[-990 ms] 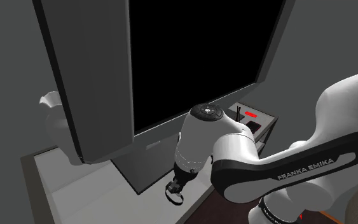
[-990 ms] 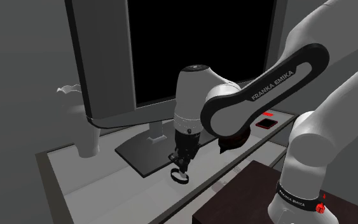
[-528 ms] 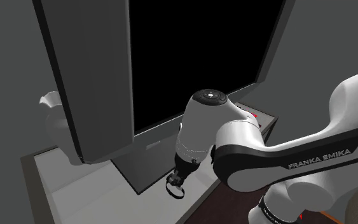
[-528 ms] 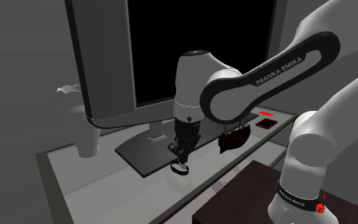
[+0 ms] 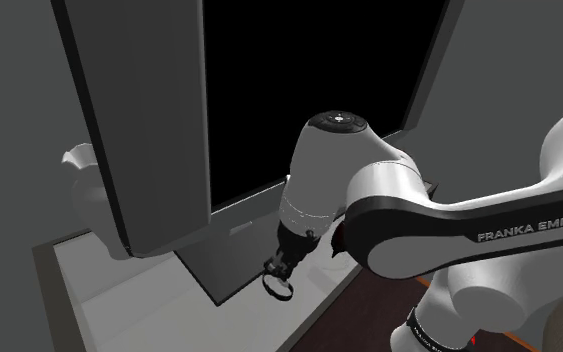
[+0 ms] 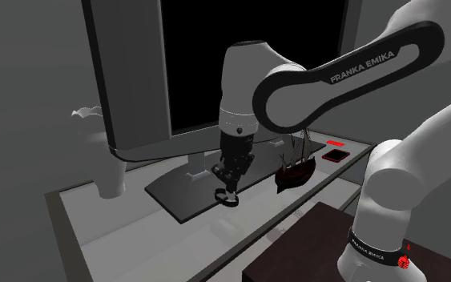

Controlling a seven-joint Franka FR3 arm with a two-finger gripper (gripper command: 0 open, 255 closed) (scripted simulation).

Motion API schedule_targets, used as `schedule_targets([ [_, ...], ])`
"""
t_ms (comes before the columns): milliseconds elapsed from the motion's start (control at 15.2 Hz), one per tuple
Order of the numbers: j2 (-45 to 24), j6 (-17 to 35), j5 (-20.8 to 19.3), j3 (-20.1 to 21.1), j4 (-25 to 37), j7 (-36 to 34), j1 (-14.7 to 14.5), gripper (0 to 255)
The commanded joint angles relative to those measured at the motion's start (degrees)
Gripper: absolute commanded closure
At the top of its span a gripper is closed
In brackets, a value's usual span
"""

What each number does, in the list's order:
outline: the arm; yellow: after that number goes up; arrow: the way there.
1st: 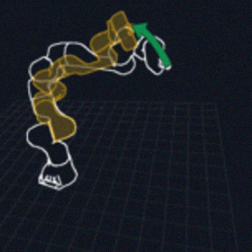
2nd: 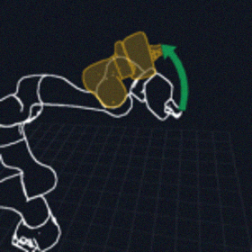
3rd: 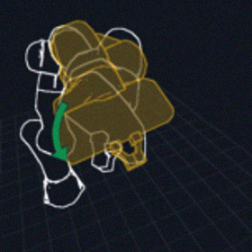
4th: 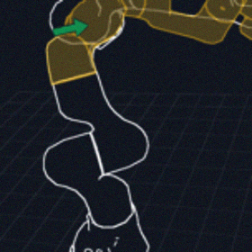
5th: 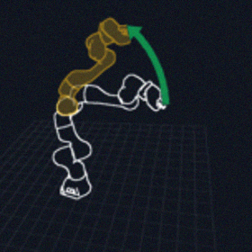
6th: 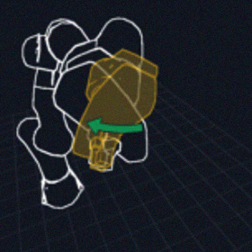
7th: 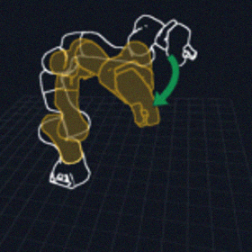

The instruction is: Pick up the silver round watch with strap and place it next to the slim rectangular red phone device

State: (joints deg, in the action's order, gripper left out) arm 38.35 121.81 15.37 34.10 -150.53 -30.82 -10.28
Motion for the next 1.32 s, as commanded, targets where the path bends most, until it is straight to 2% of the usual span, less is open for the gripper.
schedule_targets([
  [0, 0.6, -1.9, -0.3, -0.7, 1.3, 0.2, 0.1, 255],
  [132, 1.1, -3.6, -0.6, -1.2, 2.4, 0.4, 0.1, 255],
  [396, 7.6, -5.1, -1.4, -7.2, -3.2, 6.0, -0.5, 255],
  [660, 13.6, -6.8, -3.6, -13.2, -7.9, 11.7, 0.3, 255],
  [924, 18.8, -8.5, -7.1, -19.3, -11.6, 17.6, 2.5, 255],
  [1254, 23.4, -10.1, -12.6, -27.3, -14.4, 25.6, 7.2, 255],
])
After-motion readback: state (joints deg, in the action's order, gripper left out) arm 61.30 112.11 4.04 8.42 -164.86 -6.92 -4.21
